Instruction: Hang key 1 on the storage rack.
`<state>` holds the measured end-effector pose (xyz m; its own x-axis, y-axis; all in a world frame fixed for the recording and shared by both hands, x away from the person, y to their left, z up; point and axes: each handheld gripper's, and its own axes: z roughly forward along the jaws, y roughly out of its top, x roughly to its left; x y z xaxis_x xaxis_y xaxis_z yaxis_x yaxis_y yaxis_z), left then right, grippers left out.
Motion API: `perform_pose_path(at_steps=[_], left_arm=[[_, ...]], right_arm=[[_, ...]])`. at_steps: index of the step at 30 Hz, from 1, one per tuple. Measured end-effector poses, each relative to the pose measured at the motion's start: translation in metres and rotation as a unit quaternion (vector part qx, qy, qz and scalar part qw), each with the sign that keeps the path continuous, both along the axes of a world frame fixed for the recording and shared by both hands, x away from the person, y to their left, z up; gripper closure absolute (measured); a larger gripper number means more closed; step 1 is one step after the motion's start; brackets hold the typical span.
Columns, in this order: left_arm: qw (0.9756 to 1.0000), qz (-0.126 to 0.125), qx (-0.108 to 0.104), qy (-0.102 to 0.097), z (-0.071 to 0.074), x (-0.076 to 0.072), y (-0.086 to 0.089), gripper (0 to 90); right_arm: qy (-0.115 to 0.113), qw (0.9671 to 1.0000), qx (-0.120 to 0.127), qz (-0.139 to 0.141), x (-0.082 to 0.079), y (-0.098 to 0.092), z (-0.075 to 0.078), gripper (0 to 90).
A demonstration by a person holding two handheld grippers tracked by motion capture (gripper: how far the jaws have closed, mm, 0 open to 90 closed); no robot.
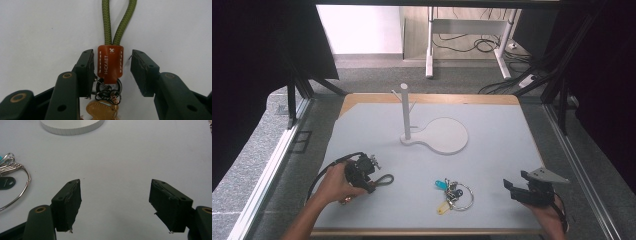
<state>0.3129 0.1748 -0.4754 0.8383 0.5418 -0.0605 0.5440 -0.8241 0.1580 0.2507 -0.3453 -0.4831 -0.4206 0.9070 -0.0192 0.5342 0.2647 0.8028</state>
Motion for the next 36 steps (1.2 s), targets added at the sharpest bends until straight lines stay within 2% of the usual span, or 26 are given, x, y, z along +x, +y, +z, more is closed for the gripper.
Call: perform_pose_path(at_steps=[7, 9, 12, 18, 20, 24, 29, 36], left_arm=[[0.9999, -0.004, 0.011, -0.009, -0.004, -0.002, -0.003, 58.6], [0.9999, -0.006, 0.010, -0.010, -0.004, -0.003, -0.003, 59.4], [0.9999, -0.008, 0.007, -0.010, -0.004, -0.004, -0.003, 65.6], [0.9998, 0.004, 0.006, -0.019, -0.003, -0.005, -0.003, 66.5], [0.9998, 0.006, -0.001, -0.018, 0.000, -0.005, -0.001, 66.6], [0.9990, 0.020, -0.032, -0.025, 0.013, -0.005, 0.004, 66.6], [0.9973, 0.038, -0.051, -0.037, 0.038, -0.006, 0.011, 66.7], [0.9945, 0.041, -0.079, -0.055, 0.077, -0.002, 0.017, 66.7]], right_arm=[[0.001, 1.0000, -0.003, -0.002, 0.000, -0.001, -0.001, 26.1], [0.001, 1.0000, -0.002, -0.007, 0.000, -0.004, -0.001, 26.1], [-0.001, 0.9999, 0.001, -0.014, 0.000, -0.008, 0.000, 26.1], [-0.001, 0.9999, -0.001, -0.013, 0.000, -0.007, -0.001, 26.1], [-0.001, 0.9999, -0.001, -0.013, 0.000, -0.008, -0.001, 26.1], [0.000, 0.9999, 0.000, -0.017, 0.000, -0.009, -0.001, 26.1], [0.001, 0.9998, 0.004, -0.020, 0.000, -0.010, -0.001, 26.1], [0.000, 0.9997, 0.005, -0.024, -0.001, -0.014, -0.001, 26.1]])
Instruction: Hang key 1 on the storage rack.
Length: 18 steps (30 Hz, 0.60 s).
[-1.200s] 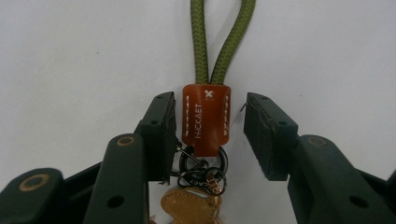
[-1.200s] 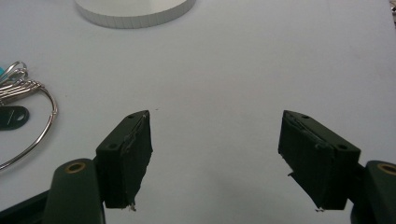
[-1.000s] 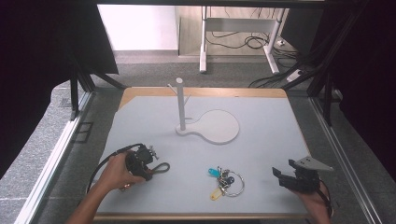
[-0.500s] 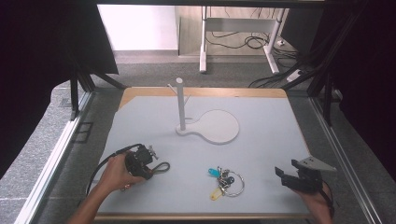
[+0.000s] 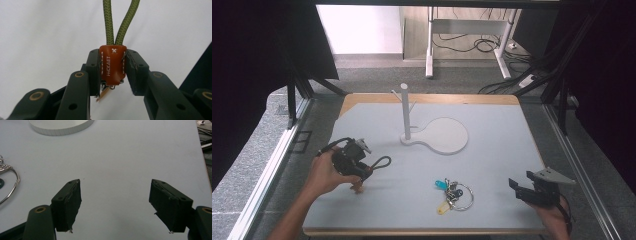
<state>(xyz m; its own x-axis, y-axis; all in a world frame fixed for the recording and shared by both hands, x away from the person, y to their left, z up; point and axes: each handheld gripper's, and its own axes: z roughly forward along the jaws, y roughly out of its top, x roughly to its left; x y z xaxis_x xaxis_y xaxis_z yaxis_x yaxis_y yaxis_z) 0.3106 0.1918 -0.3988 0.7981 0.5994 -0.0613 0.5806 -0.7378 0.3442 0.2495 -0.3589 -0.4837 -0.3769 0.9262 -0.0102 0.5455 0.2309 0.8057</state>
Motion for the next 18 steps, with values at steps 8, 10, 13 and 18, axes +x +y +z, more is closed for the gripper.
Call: perform_pose_path(at_steps=[8, 10, 13, 18], left_arm=[[0.9995, 0.008, -0.031, -0.003, 0.027, 0.010, 0.004, 66.7], [0.9993, 0.009, -0.036, -0.003, 0.032, 0.013, 0.005, 66.7], [0.9992, 0.012, -0.037, -0.002, 0.035, 0.019, 0.004, 66.7], [0.9991, 0.015, -0.039, -0.004, 0.042, 0.027, 0.002, 66.7]], right_arm=[[0.003, 1.0000, 0.000, 0.001, 0.001, 0.000, -0.001, 26.2], [0.002, 1.0000, 0.000, 0.000, 0.001, -0.001, -0.002, 26.2], [0.003, 1.0000, 0.000, -0.001, 0.001, -0.001, -0.003, 26.2], [0.004, 1.0000, -0.004, 0.000, 0.001, 0.000, -0.002, 26.3]])
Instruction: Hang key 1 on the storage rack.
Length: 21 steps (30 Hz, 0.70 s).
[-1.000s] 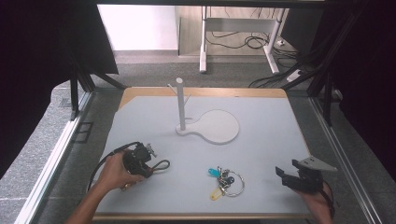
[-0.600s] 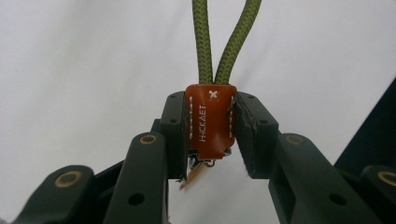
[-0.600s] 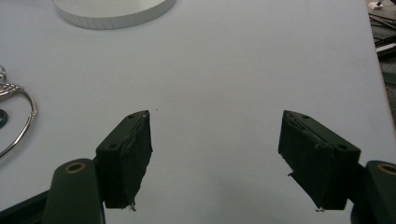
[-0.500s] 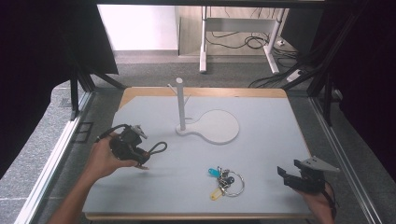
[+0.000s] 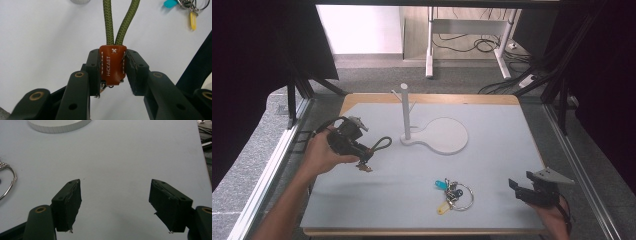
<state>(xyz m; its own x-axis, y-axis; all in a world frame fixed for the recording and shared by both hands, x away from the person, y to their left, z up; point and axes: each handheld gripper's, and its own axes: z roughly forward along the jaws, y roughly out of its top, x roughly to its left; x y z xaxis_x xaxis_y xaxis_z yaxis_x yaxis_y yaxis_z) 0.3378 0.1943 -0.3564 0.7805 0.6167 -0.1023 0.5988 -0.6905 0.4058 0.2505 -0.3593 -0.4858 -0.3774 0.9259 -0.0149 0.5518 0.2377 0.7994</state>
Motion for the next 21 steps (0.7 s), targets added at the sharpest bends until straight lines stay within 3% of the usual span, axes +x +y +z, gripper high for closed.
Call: perform_pose_path(at_steps=[15, 21], left_arm=[[0.9998, 0.015, -0.004, -0.010, 0.024, 0.021, -0.002, 66.6], [0.9996, 0.021, -0.013, -0.016, 0.032, 0.026, -0.004, 66.7]], right_arm=[[0.001, 1.0000, 0.001, -0.003, 0.000, -0.001, -0.001, 26.9], [-0.013, 0.9999, 0.000, -0.005, -0.001, 0.000, 0.002, 28.7]])
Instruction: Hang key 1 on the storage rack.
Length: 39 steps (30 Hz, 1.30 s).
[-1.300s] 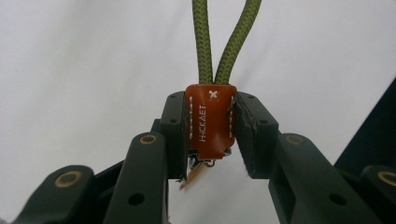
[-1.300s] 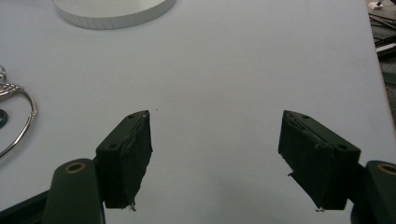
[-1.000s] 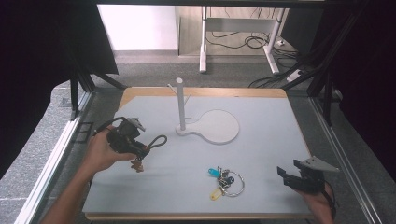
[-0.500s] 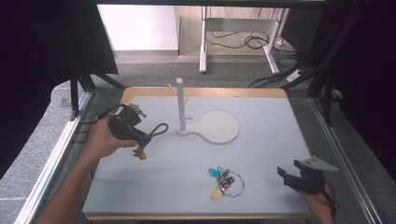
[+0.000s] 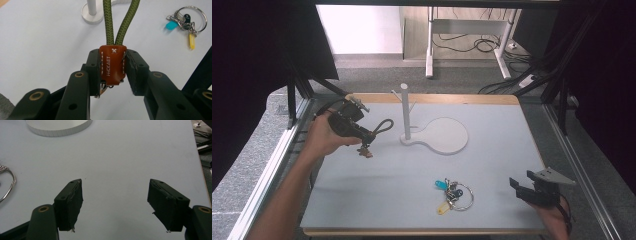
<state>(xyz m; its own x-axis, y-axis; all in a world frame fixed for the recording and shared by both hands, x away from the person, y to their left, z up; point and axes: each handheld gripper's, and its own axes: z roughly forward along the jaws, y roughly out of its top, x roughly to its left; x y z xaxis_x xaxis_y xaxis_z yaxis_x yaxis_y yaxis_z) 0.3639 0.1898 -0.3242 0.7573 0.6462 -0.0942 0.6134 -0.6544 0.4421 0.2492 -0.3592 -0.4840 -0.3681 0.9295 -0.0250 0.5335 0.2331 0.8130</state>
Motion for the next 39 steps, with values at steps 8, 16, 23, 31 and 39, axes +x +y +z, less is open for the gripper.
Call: perform_pose_path(at_steps=[8, 16, 23, 31, 39], left_arm=[[1.0000, 0.007, -0.002, -0.003, 0.008, 0.008, 0.002, 66.7], [0.9999, 0.013, -0.001, -0.006, 0.019, 0.018, 0.000, 66.6], [0.9997, 0.021, -0.004, -0.008, 0.022, 0.026, 0.000, 66.6], [0.9994, 0.032, -0.009, -0.007, 0.020, 0.038, -0.002, 66.6], [0.9992, 0.040, -0.005, -0.002, 0.018, 0.047, -0.003, 66.6]], right_arm=[[0.006, 1.0000, -0.002, 0.000, 0.001, 0.000, -0.002, 28.7], [0.007, 1.0000, -0.002, -0.001, 0.001, -0.001, -0.002, 28.7], [0.008, 1.0000, -0.004, 0.002, 0.002, 0.000, -0.003, 28.7], [0.011, 0.9999, 0.001, 0.000, 0.002, 0.000, -0.004, 28.6], [0.013, 0.9999, 0.000, 0.000, 0.002, -0.001, -0.005, 28.6]])
